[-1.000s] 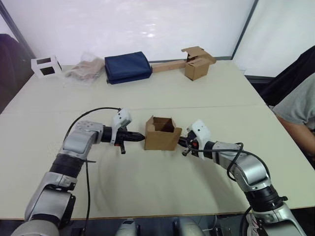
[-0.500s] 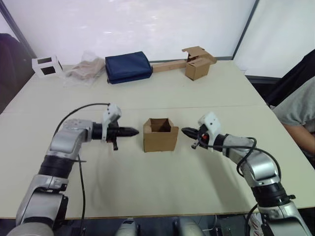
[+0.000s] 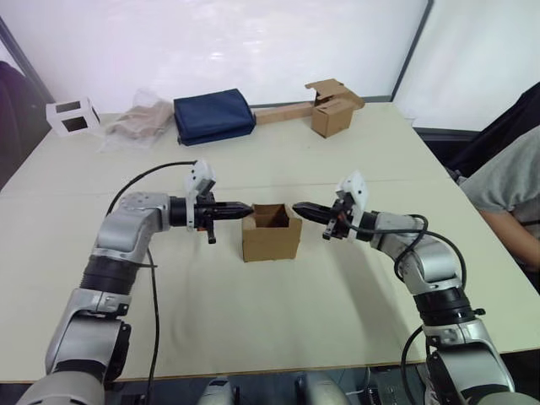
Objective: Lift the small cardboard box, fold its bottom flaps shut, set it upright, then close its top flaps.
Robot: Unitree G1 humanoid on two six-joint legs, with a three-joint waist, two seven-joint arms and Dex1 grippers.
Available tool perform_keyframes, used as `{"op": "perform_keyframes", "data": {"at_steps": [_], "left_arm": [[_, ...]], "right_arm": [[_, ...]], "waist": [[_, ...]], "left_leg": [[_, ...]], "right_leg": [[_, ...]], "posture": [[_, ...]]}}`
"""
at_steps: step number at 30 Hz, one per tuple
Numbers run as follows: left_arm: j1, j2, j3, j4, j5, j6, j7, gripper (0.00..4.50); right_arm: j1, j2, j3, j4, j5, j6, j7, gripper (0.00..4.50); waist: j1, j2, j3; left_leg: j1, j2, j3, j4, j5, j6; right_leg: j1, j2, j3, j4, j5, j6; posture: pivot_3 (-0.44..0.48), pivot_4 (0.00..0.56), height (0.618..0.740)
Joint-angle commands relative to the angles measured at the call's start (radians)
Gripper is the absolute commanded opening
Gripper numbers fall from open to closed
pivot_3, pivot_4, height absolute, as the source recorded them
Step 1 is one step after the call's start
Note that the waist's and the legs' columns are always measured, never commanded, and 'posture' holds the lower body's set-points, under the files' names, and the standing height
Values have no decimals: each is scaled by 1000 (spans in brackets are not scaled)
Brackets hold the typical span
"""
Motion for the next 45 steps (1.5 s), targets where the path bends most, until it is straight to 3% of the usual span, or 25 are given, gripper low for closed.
{"op": "perform_keyframes", "data": {"at_steps": [1, 6, 14, 22, 26, 32, 37, 45], "left_arm": [[35, 3, -36, -44, 30, -12, 12, 83], [90, 13, -89, -4, 116, -129, 31, 83], [105, -25, -38, -42, 72, -99, 84, 83], [76, -24, 36, -102, -17, -8, 106, 83], [5, -10, 109, -77, -95, 61, 104, 83], [-110, 12, 107, 88, -60, 13, 76, 83], [-194, -50, 42, 335, 42, -149, 47, 83], [-309, -163, 14, 651, 143, -352, 15, 83]], "right_arm": [[11, 4, 42, 8, -23, -26, 37, 0], [22, 16, 140, 69, -117, -84, 58, 0], [7, -8, 159, 89, -168, -132, 94, 0], [-18, 27, 59, -28, -52, -37, 46, 0], [-24, 23, -43, -189, 70, 82, -11, 0], [10, -8, -124, -430, 217, 252, -96, 0], [96, -44, -25, -554, 223, 301, -91, 0], [116, 12, 77, -511, 161, 243, -146, 0]], "waist": [[0, 0, 0], [0, 1, -2], [1, 3, -7], [2, 3, -6], [3, 2, -6], [1, 3, -6], [6, 3, -6], [1, 2, -6]], "left_leg": [[0, 0, 0, 0, 0, 0], [1, 0, 0, 0, 0, 0], [17, 0, 0, -3, -1, 2], [16, 0, 0, -4, -1, 2], [9, 0, 0, -2, -1, 2], [2, 0, -1, 0, -1, 1], [2, 0, -1, 0, 0, 1], [1, -1, -1, -1, 0, 1]], "right_leg": [[0, 0, 0, 0, 0, 0], [1, 0, 0, 0, 0, 0], [17, 0, 0, -3, 0, 0], [16, 0, 0, -4, 0, 0], [9, 0, 0, -3, 0, 0], [3, 0, -1, -1, 0, 0], [3, 0, -1, -1, 0, 0], [1, 0, -1, -1, 0, 0]], "posture": [[0, 150, 740], [0, 150, 740], [0, 150, 740], [0, 150, 740], [0, 150, 740], [0, 150, 740], [0, 150, 740], [0, 150, 740]]}}
